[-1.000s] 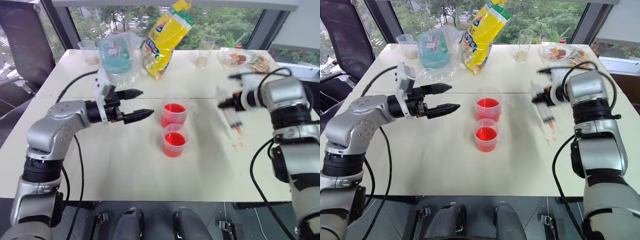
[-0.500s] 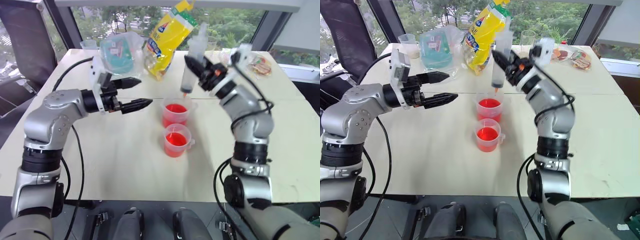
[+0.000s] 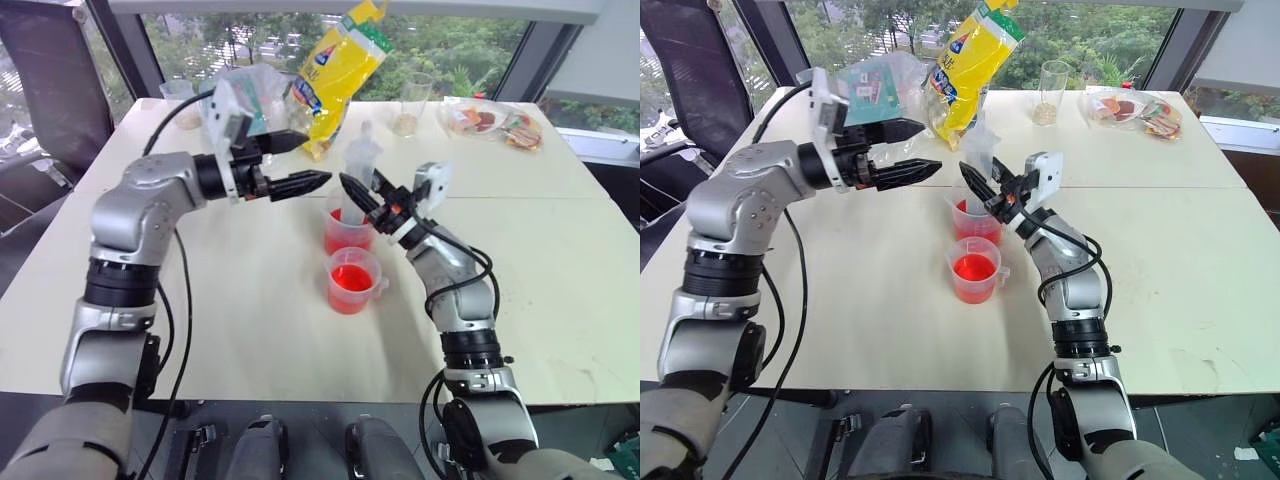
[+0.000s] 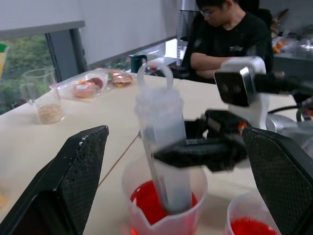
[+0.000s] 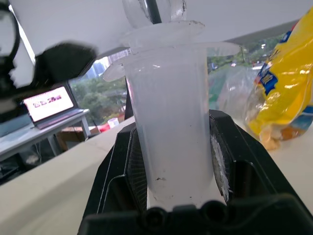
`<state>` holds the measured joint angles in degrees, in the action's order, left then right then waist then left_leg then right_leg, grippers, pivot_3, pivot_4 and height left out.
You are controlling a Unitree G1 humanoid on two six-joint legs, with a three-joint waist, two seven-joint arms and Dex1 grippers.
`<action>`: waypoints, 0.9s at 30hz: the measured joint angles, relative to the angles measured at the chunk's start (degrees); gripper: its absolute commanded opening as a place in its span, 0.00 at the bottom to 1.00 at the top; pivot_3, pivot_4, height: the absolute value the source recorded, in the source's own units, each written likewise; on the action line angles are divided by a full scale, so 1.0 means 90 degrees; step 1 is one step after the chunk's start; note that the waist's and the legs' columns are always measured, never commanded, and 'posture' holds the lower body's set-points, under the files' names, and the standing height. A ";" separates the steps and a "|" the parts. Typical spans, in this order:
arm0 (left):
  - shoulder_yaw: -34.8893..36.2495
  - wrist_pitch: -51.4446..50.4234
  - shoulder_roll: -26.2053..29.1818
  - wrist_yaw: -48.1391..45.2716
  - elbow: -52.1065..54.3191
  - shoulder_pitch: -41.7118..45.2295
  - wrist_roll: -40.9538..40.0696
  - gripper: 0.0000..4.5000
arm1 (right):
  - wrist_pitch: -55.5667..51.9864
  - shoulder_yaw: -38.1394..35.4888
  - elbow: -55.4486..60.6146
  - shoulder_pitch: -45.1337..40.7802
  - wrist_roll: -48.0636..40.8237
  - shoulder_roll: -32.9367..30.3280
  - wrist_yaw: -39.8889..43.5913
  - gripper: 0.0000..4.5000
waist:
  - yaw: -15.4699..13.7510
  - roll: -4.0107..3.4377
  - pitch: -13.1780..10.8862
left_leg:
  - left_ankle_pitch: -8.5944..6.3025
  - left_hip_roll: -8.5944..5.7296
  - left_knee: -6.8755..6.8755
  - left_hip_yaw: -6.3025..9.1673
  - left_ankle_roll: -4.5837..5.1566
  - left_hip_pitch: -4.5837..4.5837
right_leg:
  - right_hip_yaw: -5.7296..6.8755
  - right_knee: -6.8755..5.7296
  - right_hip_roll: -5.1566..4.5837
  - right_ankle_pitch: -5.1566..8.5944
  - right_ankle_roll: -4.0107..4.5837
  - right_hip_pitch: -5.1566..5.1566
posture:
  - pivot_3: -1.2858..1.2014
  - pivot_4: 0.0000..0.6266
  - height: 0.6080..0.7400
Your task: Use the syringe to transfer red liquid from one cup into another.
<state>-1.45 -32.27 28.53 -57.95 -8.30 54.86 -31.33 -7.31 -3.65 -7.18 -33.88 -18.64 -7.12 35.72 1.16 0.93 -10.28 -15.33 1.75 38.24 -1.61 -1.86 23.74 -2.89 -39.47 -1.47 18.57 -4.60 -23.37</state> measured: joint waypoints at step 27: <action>-0.0452 0.0140 -0.0827 -0.0670 -0.0814 0.0482 0.0494 1.00 | 0.0194 0.0294 -0.0234 0.0058 0.0171 -0.0197 0.0033 0.31 | 0.0018 0.0000 0.0000 | 0.0000 0.0003 0.0000 0.0001 -0.0001 -0.0001 | -0.0002 -0.0003 0.0004 0.0000 0.0000 -0.0001 | 0.52 0.24 1.00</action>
<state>-5.52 -31.01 21.09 -63.98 -15.62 59.20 -26.88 -5.56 -1.00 -9.29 -33.36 -17.10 -8.89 36.03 1.33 0.93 -10.28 -15.33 1.78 38.23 -1.60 -1.86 23.72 -2.91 -39.50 -1.44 18.57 -4.60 -23.37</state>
